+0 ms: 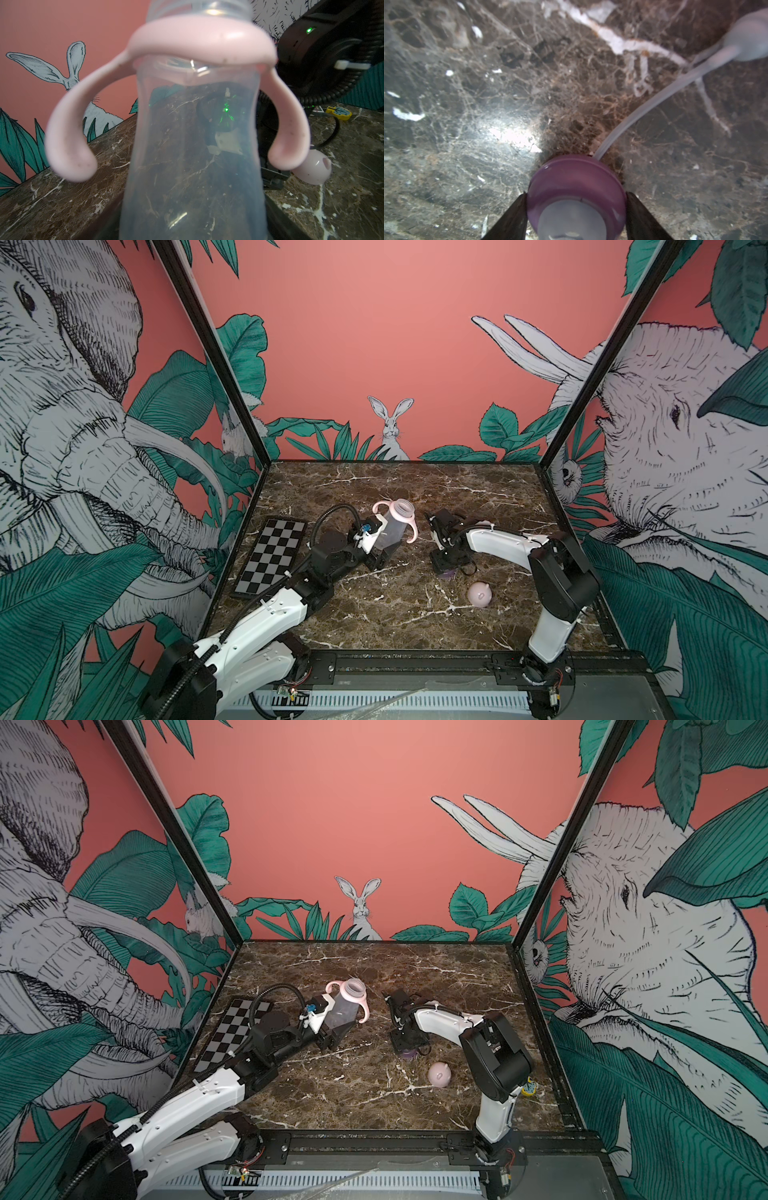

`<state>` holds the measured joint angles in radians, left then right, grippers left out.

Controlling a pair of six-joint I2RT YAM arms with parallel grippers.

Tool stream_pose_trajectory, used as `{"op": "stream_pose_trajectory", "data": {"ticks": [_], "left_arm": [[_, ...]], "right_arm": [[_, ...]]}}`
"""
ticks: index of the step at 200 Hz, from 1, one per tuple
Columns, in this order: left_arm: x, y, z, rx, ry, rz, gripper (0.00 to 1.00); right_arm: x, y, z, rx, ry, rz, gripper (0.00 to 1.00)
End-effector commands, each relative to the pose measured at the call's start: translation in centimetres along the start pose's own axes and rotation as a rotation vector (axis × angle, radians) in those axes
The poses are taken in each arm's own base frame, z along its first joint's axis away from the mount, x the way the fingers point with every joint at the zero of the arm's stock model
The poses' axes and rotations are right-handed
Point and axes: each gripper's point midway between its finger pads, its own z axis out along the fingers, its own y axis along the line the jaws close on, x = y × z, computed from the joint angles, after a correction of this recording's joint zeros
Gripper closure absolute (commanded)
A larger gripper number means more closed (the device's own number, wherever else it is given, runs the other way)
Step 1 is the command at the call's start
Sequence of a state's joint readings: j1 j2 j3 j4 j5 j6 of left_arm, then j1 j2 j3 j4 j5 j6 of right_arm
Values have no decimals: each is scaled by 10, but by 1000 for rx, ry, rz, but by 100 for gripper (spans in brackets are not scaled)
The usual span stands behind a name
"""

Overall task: Assemble the baby bottles
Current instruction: Pick up the nipple from the center of the board.

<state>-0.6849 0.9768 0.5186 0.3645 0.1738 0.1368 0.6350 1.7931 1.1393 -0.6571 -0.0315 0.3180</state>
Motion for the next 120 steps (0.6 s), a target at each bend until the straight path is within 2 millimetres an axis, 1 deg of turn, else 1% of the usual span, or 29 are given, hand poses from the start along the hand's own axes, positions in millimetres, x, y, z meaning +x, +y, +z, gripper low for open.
{"op": "stream_pose_trajectory", "data": {"ticks": [1,75,104,112,114,120], "left_arm": [[-18,0,-5,-3,-59,3,44],[-17,0,-5,-2,-60,-1,44],[-15,-1,-4,3,-59,-4,44],[-13,-2,-3,5,-56,-6,44],[-13,-2,-3,5,-56,-8,44],[-13,-2,-2,7,-55,-9,44]], "right_arm": [[-3,-6,-21,29,-22,-14,41],[-18,-8,-59,0,-76,-20,42],[-27,-8,-82,-30,-112,-9,43],[-26,-10,-85,-33,-110,-7,42],[-32,-8,-93,-39,-131,-8,42],[-36,-9,-100,-42,-145,-8,42]]}}
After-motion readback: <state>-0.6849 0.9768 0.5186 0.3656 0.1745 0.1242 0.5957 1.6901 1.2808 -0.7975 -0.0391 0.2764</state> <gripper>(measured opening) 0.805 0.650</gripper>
